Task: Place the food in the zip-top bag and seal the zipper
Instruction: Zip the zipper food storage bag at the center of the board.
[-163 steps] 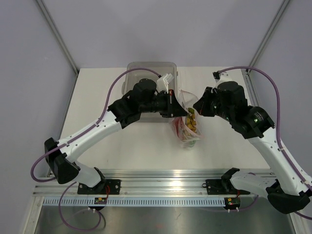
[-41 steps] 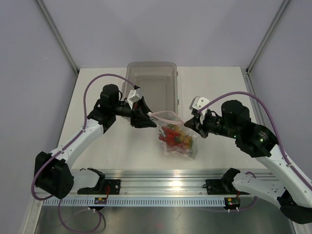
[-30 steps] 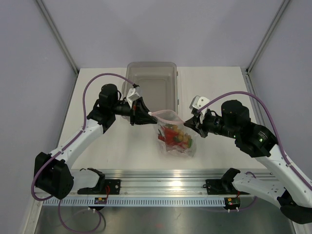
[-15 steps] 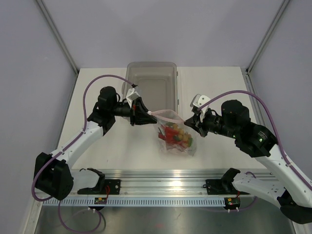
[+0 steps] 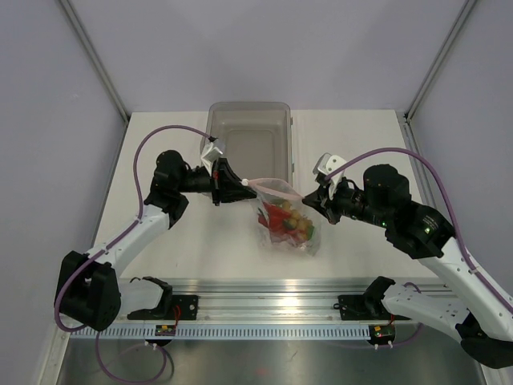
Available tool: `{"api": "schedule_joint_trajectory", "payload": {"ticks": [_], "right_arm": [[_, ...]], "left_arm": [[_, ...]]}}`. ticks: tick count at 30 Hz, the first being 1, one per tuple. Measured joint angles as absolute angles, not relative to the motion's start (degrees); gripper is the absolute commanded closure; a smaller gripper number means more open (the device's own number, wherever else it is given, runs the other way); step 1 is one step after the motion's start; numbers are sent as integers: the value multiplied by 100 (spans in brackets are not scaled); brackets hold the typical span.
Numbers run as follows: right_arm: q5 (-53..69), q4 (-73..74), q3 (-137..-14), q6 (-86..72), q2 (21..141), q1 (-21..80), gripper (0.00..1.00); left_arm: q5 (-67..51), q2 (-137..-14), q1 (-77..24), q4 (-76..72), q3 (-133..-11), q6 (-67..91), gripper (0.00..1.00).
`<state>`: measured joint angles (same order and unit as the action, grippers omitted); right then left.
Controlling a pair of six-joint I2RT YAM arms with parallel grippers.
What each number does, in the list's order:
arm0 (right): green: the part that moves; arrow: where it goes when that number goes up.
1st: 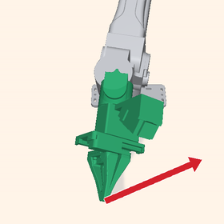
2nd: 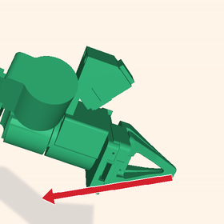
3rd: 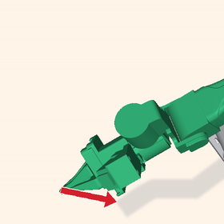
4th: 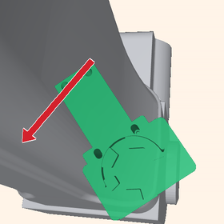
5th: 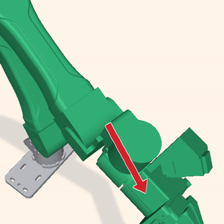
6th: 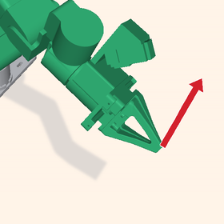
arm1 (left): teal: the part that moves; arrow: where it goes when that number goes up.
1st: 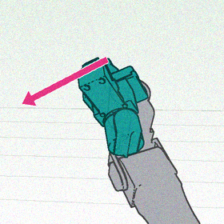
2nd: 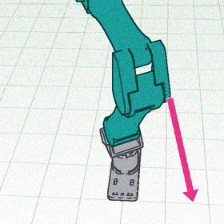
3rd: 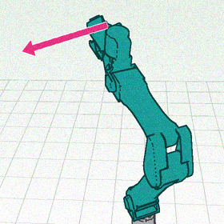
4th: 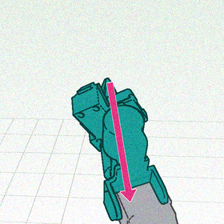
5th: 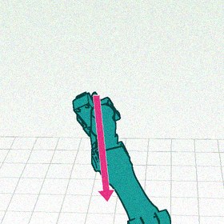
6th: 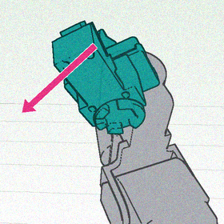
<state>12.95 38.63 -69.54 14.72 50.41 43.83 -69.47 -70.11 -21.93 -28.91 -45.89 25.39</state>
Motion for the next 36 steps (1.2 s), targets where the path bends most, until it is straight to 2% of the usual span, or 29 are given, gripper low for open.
{"api": "schedule_joint_trajectory", "payload": {"ticks": [2,3,4,5,8,11,18,22,24,27,32,36], "right_arm": [[1299,3841,-6941,1457,5043,4383,98],[1302,3841,-6941,1452,5048,4383,91],[1302,3848,-6945,1413,5065,4383,79],[1302,3889,-6973,1367,5100,4383,73],[1291,4143,-7314,1376,5382,4383,67],[1302,4300,-7800,1457,5664,4383,56],[1793,4786,-9852,1750,6772,4383,57],[1992,5072,-10899,1839,7760,4445,56],[2016,5175,-11122,1850,8197,4532,52],[2056,5349,-11216,1815,8683,4630,42],[2064,5693,-11673,1533,9286,4650,41],[2141,5688,-11786,1236,9314,4650,42]], "left_arm": [[-6901,-7011,-2193,-3148,-4519,2770,100],[-6871,-7011,-2193,-3258,-4504,2864,100],[-6836,-7011,-2193,-3376,-4484,2967,100],[-6816,-7011,-2193,-3468,-4477,3041,100],[-6814,-7013,-2189,-3634,-4484,3194,100],[-6888,-7131,-2185,-3686,-4600,3299,100],[-7087,-7533,-2178,-3437,-5087,3435,100],[-7164,-7540,-2178,-2558,-5468,2967,100],[-7188,-7540,-2178,-1981,-5704,2626,100],[-7220,-7540,-2178,-1227,-5966,2078,100],[-7225,-7529,-2178,-117,-6176,1142,100],[-7227,-7485,-2176,602,-6305,539,100]]}}
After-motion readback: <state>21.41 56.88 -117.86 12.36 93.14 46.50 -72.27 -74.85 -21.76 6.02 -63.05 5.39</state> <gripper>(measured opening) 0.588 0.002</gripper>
